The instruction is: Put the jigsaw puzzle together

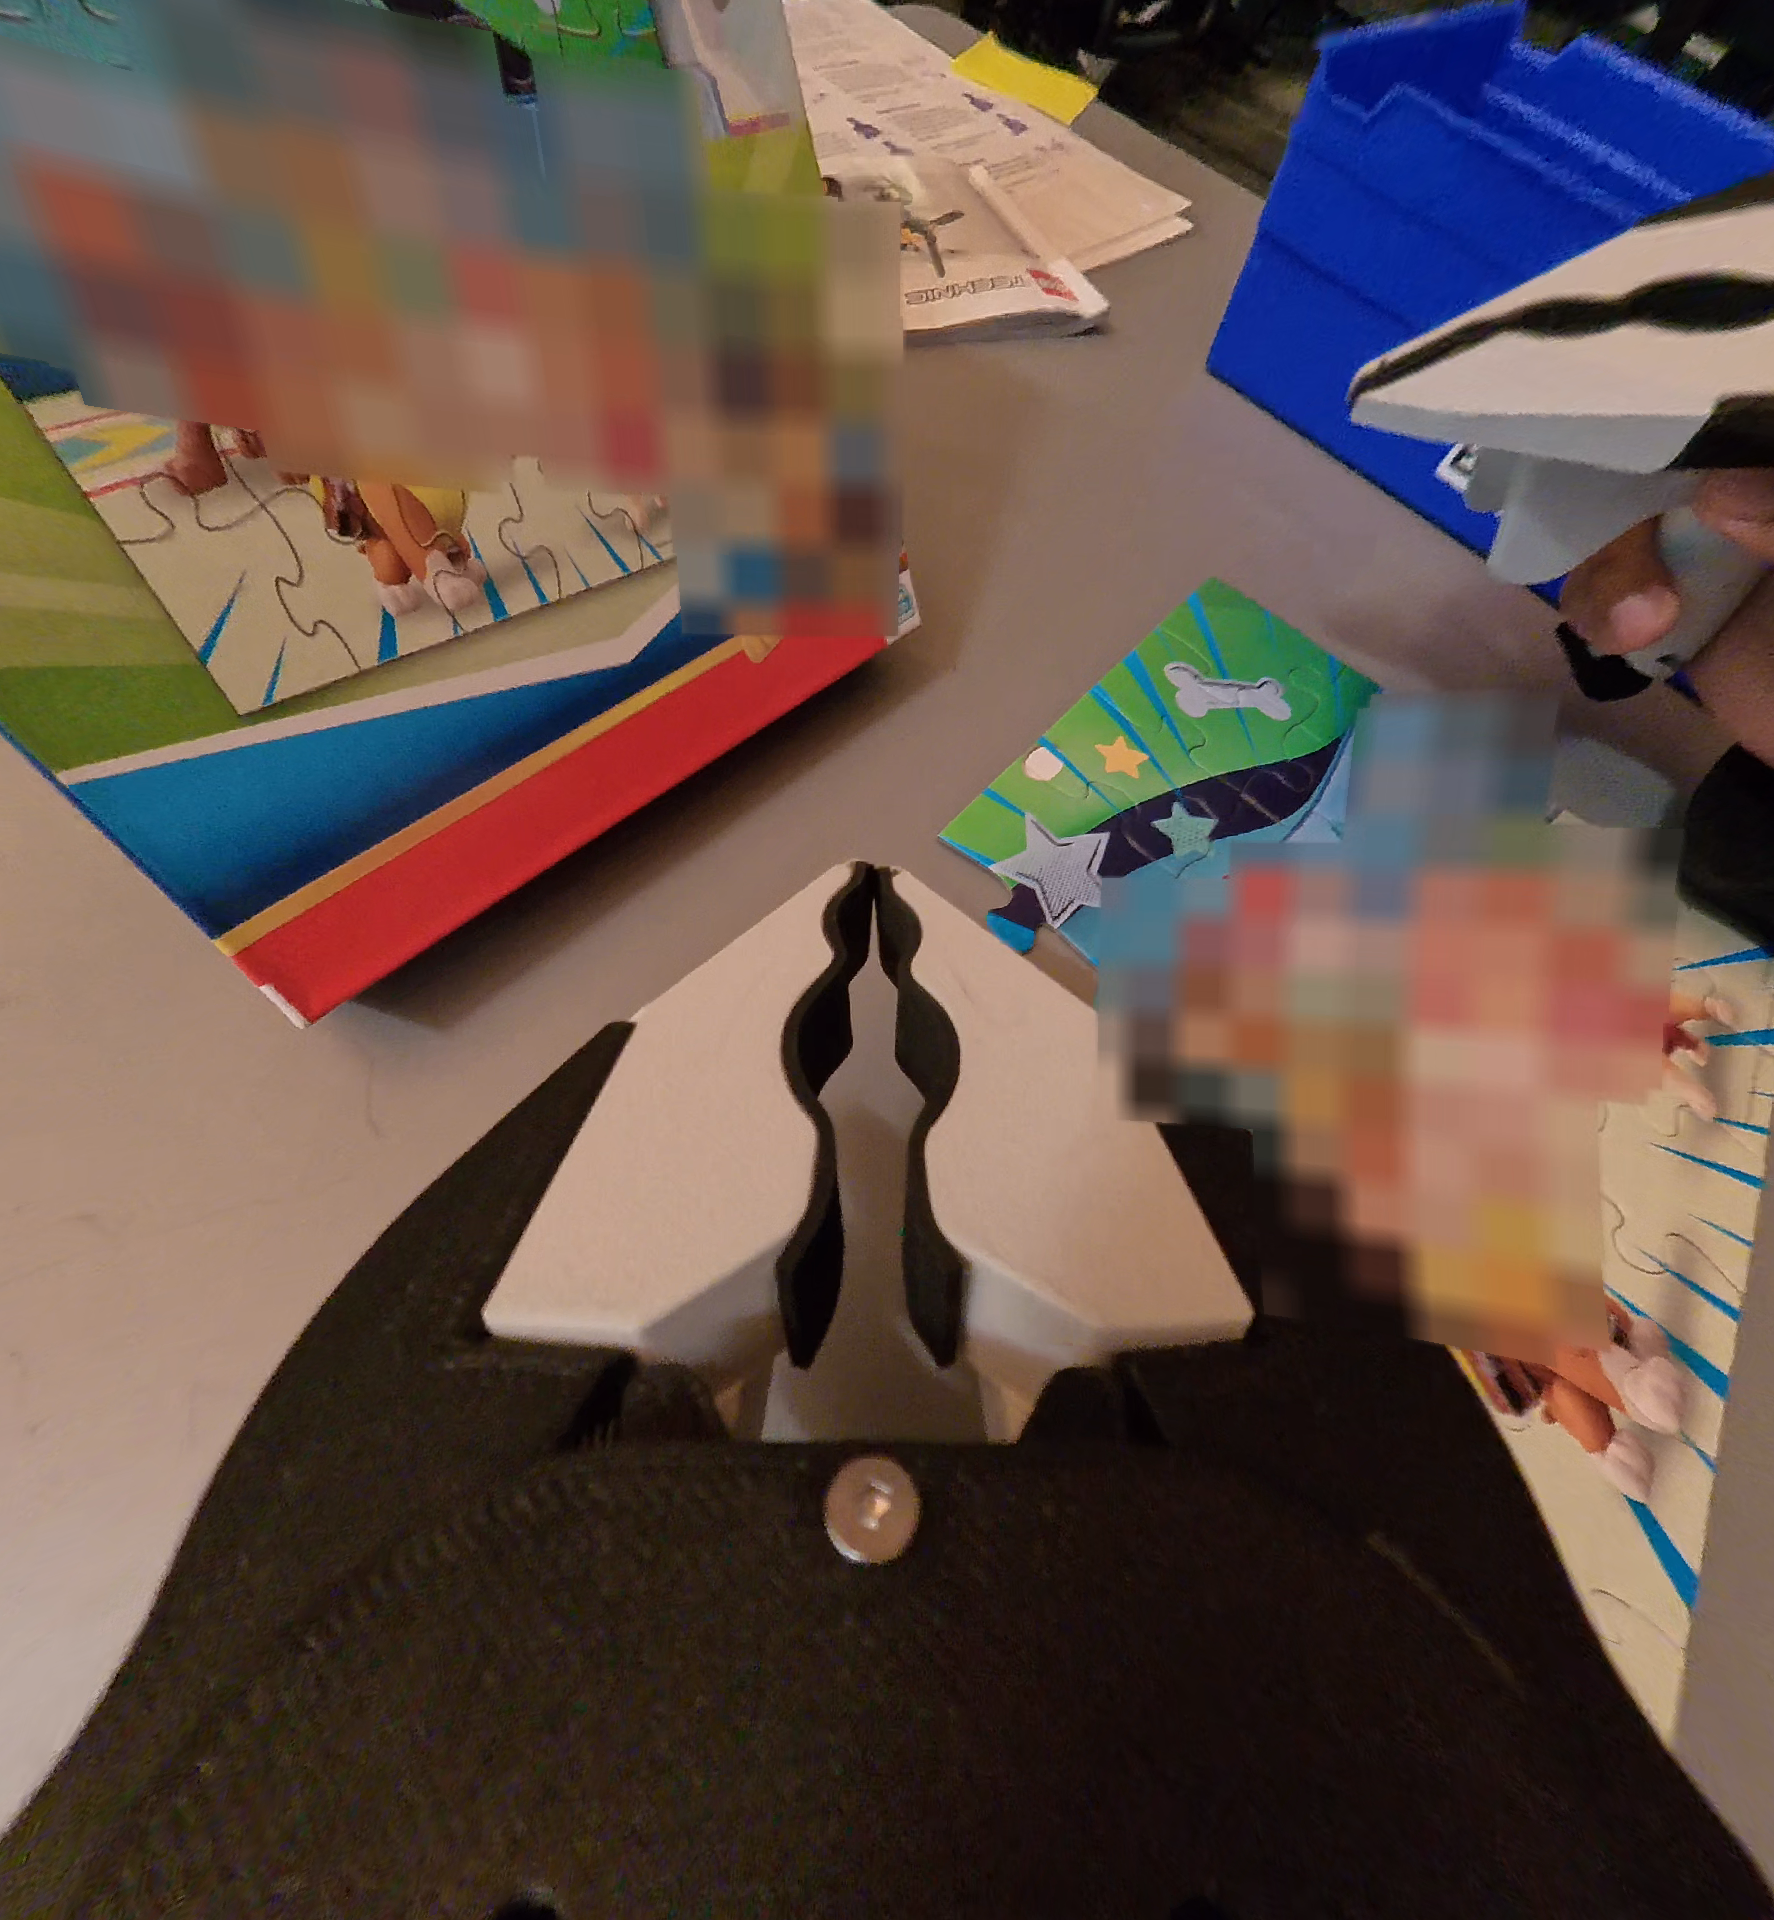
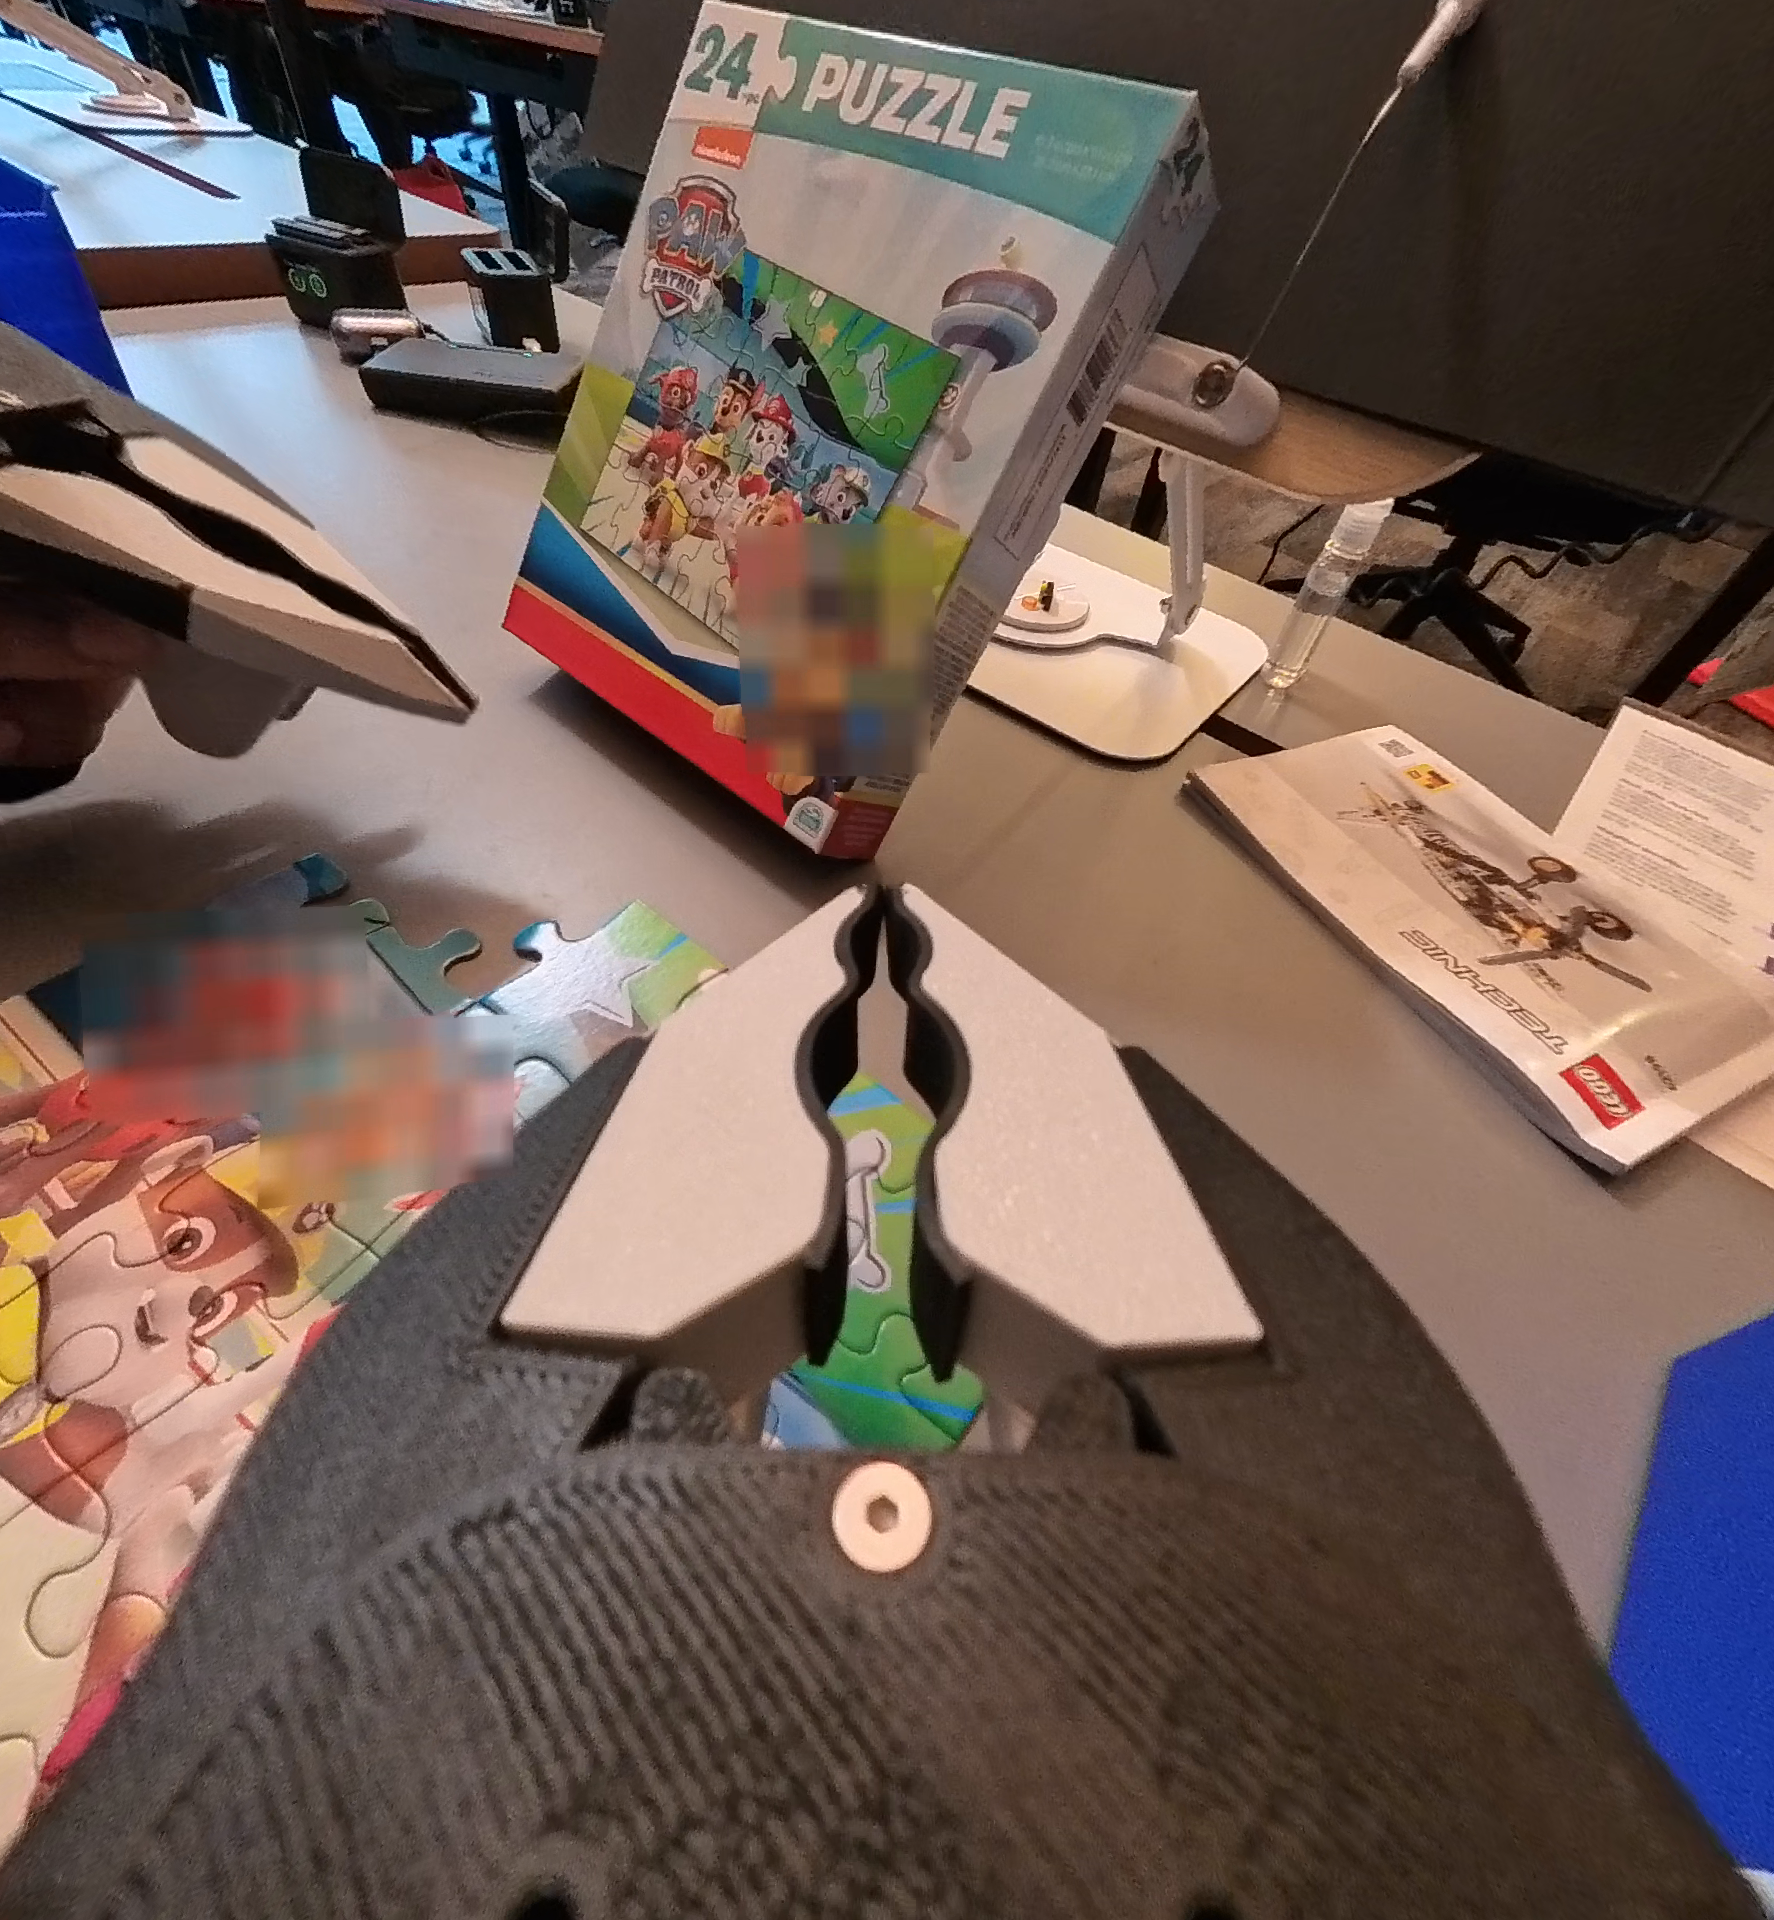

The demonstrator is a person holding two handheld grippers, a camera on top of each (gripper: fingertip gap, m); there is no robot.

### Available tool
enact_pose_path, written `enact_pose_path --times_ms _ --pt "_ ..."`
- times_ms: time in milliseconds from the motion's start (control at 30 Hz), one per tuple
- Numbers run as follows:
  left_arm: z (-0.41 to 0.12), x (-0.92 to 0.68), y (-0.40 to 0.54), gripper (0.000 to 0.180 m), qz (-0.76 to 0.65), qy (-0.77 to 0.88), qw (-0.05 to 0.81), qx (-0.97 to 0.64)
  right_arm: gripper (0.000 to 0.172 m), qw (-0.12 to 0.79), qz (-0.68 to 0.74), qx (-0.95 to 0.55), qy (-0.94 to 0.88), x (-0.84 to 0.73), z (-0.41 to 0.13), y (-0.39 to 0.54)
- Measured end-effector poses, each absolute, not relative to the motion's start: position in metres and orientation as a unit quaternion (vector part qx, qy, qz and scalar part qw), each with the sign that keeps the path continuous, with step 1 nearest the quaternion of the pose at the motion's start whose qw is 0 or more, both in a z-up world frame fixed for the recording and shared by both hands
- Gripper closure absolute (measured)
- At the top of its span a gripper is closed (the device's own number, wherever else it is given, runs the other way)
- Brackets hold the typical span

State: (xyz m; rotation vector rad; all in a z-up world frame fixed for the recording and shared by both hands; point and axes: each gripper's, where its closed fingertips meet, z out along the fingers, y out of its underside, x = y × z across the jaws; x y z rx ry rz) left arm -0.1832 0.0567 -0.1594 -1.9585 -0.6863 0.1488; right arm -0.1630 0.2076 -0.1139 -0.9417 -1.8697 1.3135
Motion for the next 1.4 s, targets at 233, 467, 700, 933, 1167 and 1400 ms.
enact_pose_path --times_ms 233,467,700,933,1167,1400 --pt "-0.114 -0.185 -0.026 0.173 0.128 -0.315 0.484 -0.806 0.172 0.329 0.508 -0.363 -0.709 -0.163 -0.111 0.209" --pt "-0.109 -0.131 -0.165 0.173 0.205 -0.294 0.334 -0.872 0.172 0.337 0.49 -0.35 -0.724 -0.162 -0.115 0.202" --pt "-0.155 -0.071 -0.238 0.153 0.169 -0.378 0.241 -0.878 0.172 0.335 0.478 -0.343 -0.736 -0.162 -0.122 0.197" --pt "-0.193 -0.014 -0.266 0.128 0.149 -0.349 0.177 -0.908 0.172 0.319 0.482 -0.358 -0.733 -0.165 -0.13 0.2" --pt "-0.21 0.001 -0.263 0.101 0.048 -0.359 0.26 -0.895 0.172 0.321 0.497 -0.355 -0.724 -0.163 -0.122 0.198" --pt "-0.213 0.0 -0.261 0.1 0.061 -0.26 0.209 -0.941 0.172 0.307 0.508 -0.354 -0.722 -0.162 -0.123 0.193"
